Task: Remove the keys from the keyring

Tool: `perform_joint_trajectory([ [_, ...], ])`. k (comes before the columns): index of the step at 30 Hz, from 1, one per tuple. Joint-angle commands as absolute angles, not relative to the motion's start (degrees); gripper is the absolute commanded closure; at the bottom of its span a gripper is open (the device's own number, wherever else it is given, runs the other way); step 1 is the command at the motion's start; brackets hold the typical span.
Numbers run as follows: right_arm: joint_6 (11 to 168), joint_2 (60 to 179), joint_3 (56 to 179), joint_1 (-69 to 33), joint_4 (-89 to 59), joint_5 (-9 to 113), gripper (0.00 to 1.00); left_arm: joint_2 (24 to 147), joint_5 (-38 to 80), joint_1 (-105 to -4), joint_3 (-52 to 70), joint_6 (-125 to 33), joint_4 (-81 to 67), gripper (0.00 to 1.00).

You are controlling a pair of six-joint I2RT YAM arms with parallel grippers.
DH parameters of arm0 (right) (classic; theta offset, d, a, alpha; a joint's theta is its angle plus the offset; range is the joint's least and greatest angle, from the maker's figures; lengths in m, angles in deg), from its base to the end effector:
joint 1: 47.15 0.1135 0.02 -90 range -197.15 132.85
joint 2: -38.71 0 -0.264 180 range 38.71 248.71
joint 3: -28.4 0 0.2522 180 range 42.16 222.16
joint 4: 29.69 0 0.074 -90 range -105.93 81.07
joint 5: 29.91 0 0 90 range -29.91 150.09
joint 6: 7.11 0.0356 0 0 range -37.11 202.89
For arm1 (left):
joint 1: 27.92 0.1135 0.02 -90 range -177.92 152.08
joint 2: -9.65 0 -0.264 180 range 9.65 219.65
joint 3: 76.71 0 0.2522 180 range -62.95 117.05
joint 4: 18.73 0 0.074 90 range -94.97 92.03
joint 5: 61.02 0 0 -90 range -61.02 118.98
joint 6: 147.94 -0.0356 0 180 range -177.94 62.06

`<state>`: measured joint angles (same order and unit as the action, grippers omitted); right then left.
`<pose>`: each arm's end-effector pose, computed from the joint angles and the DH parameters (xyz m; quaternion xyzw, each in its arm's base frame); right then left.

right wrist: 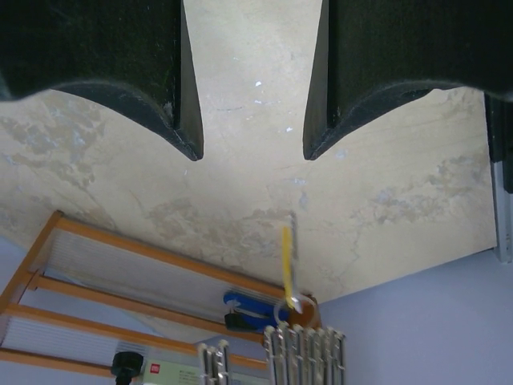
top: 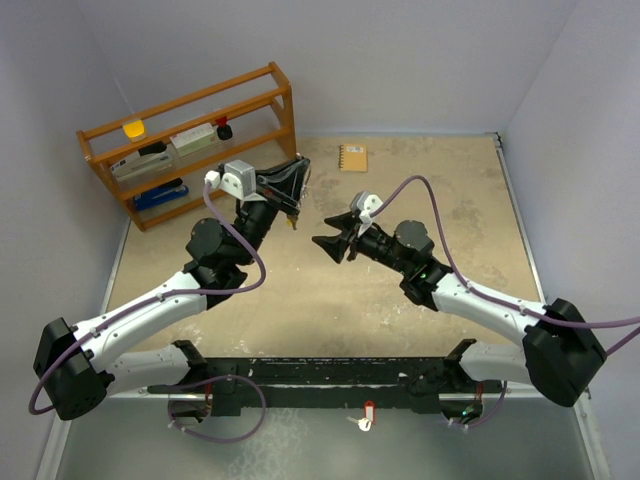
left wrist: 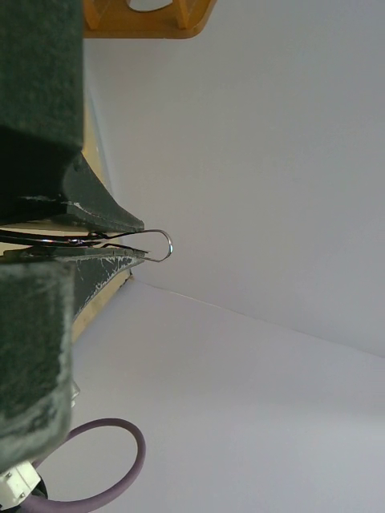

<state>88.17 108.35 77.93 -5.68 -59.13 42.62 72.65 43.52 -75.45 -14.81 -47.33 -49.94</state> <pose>0.1964 0.1878 0.2918 -0.3087 0.5722 0.3891 0.6526 0.1728 -0.1755 0.3983 0.0528 0.5044 -0.3624 0.7820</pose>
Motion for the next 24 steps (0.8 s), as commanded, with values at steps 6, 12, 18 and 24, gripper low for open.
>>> perform_joint_trajectory([
  [6, 85.05, 110.25, 84.15, -4.72, -65.09, 43.89, 0.45, 71.78, 42.25, -75.38, -12.38, -45.59, -54.00, 1.00],
  [12, 84.21, 112.56, 86.28, -4.10, -66.27, 43.84, 0.46, 72.31, 41.81, -75.38, -12.46, -44.70, -55.10, 1.00],
  [18, 84.45, 114.56, 87.96, -3.91, -66.89, 43.24, 0.48, 72.79, 41.60, -75.38, -12.19, -44.50, -55.81, 1.00],
  [24, 85.13, 114.74, 87.84, -3.12, -67.66, 43.04, 0.49, 73.31, 41.55, -75.38, -11.94, -44.58, -56.41, 1.00],
])
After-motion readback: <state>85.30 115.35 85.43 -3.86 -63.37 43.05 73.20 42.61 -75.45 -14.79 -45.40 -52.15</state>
